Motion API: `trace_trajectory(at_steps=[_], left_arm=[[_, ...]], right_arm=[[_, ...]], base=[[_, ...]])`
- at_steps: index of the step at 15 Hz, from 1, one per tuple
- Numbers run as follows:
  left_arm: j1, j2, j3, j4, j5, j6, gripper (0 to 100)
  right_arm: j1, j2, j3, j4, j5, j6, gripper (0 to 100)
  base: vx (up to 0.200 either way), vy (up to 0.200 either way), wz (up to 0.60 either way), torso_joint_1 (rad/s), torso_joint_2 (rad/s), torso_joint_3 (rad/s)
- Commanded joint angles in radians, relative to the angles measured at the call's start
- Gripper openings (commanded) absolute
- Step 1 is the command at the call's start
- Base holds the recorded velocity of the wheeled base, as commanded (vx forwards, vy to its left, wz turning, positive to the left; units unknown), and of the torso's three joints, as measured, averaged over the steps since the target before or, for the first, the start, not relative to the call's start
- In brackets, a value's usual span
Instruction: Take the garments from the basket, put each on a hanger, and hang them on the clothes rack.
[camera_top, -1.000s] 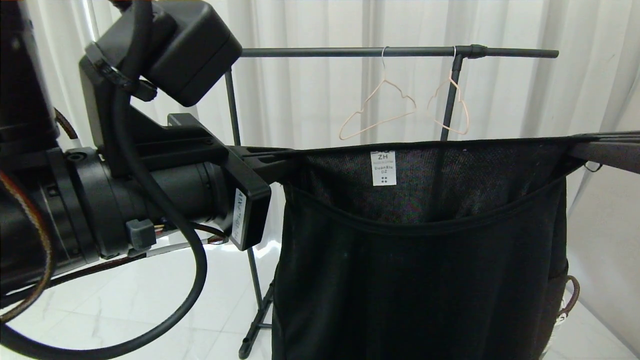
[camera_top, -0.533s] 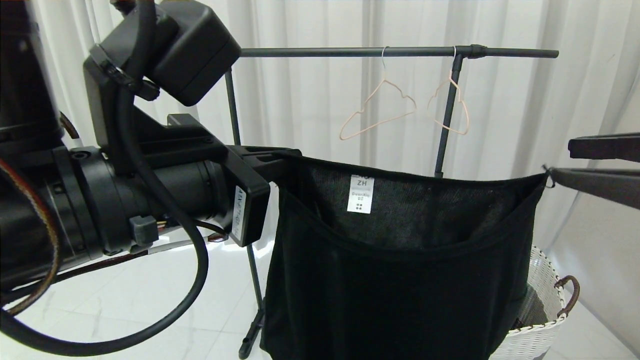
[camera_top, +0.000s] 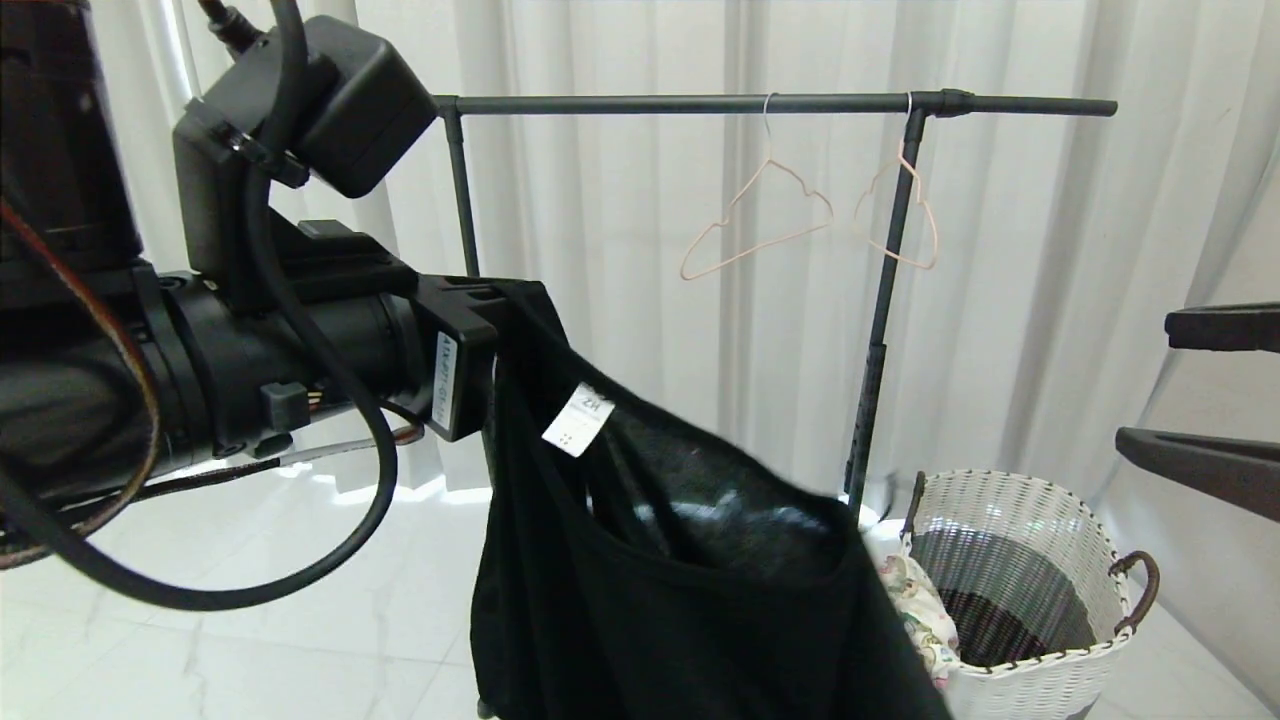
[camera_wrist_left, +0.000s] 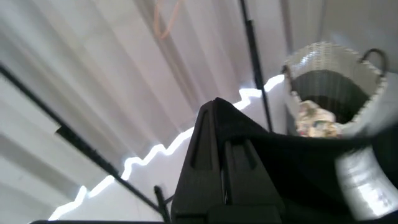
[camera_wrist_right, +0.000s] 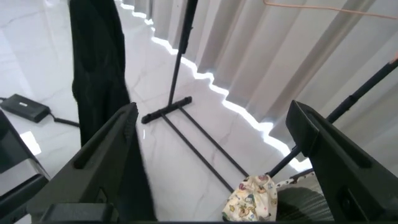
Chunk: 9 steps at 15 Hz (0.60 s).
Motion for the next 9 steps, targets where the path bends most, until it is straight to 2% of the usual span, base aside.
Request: trace_trajectory(at_steps=[1, 3, 5, 7, 9], left_arm=[[0.087, 0.009, 0.001, -0.001, -0.006, -0.001, 0], [0.124, 0.001, 0.003, -0.001, -0.007, -0.001, 0], [0.155, -0.004, 0.015, -0.001, -0.006, -0.001, 0], [0.193, -0.025, 0.055, -0.001, -0.004, 0.001, 0], [0.213, -0.096, 0.133, -0.001, -0.004, 0.008, 0]], right_arm=[[-0.009, -0.028, 0.024, 0.001, 0.000, 0.000, 100], [-0.039, -0.050, 0.063, 0.001, 0.000, 0.000, 100], [-0.122, -0.054, 0.090, 0.002, -0.007, 0.000, 100], [-0.285, -0.047, 0.096, 0.048, -0.027, -0.018, 100], [-0.472, -0.048, 0.113, 0.159, -0.104, -0.129, 100]], base=[[0.000, 0.000, 0.00, 0.000, 0.00, 0.000], [0.000, 0.000, 0.00, 0.000, 0.00, 0.000], [0.000, 0.000, 0.00, 0.000, 0.00, 0.000], [0.000, 0.000, 0.00, 0.000, 0.00, 0.000], [0.000, 0.000, 0.00, 0.000, 0.00, 0.000]])
